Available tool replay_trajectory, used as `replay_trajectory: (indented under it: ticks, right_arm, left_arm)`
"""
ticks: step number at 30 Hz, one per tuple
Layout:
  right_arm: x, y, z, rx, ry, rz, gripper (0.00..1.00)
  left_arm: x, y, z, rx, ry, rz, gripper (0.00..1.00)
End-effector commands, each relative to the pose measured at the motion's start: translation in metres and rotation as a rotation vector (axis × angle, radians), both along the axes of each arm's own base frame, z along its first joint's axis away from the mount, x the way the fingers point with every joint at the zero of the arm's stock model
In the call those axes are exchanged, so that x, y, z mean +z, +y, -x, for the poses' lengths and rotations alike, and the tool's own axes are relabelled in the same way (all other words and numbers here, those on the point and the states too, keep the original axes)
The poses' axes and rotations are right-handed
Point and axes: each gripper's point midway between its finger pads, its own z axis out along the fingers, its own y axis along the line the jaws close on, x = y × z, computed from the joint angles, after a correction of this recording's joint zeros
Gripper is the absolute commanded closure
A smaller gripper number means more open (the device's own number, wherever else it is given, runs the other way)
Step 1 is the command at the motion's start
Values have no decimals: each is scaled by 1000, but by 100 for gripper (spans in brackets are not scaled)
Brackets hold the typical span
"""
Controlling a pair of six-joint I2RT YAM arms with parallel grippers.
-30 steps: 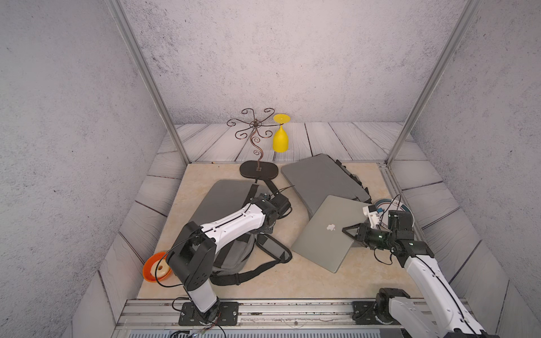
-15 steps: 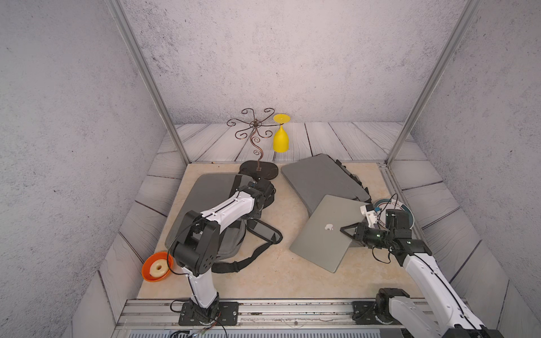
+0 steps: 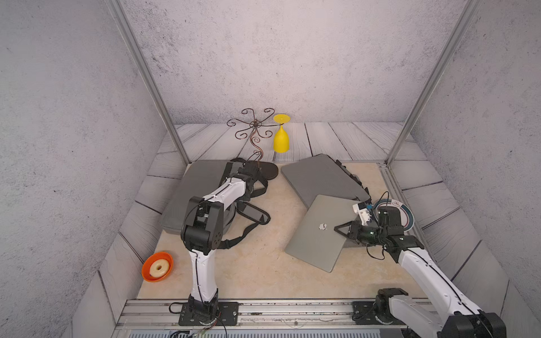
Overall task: Open the zippered laptop bag and take out the laptop
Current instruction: Move the zippered laptop bag to the corner of the board.
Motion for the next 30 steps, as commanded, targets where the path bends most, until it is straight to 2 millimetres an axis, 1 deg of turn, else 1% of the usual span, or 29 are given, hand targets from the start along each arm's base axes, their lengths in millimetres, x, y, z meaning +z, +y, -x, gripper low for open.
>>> replay_trajectory:
  ticks: [1,6,10,12,16,18,21,22,23,26,29,30]
  right_arm:
    - [36,21,-11,78,-140,-72,100]
    - [37,43,-14,126,-150,-97,100]
    - [36,65,-12,185,-152,-114,100]
    - [34,75,-12,210,-150,-124,100]
    - [31,97,-11,262,-148,-142,100]
    - [29,109,-9,293,-144,-153,100]
    - [26,125,-7,332,-139,-166,100]
    - [24,131,-6,346,-138,-173,100]
    - [23,138,-5,359,-138,-181,100]
    - [16,155,-1,400,-132,-187,100]
    - [10,171,0,426,-123,-207,100]
    - [8,176,1,432,-123,-217,100]
  left_arm:
    - [15,16,-26,24,-73,-33,100]
    - [12,31,-45,26,-94,-71,100]
    - [15,43,-58,19,-112,-127,100]
    - [16,46,-64,22,-121,-135,100]
    - [12,54,-73,57,-113,-148,100]
    - [9,52,-78,52,-108,-139,99]
    - [6,48,-84,40,-96,-131,94]
    - [2,48,-84,34,-85,-131,91]
    - [-2,47,-84,26,-66,-132,85]
    - [-9,43,-80,6,-35,-108,79]
    - [-5,38,-75,-9,-26,-76,67]
    - [-1,37,-73,-10,-28,-63,63]
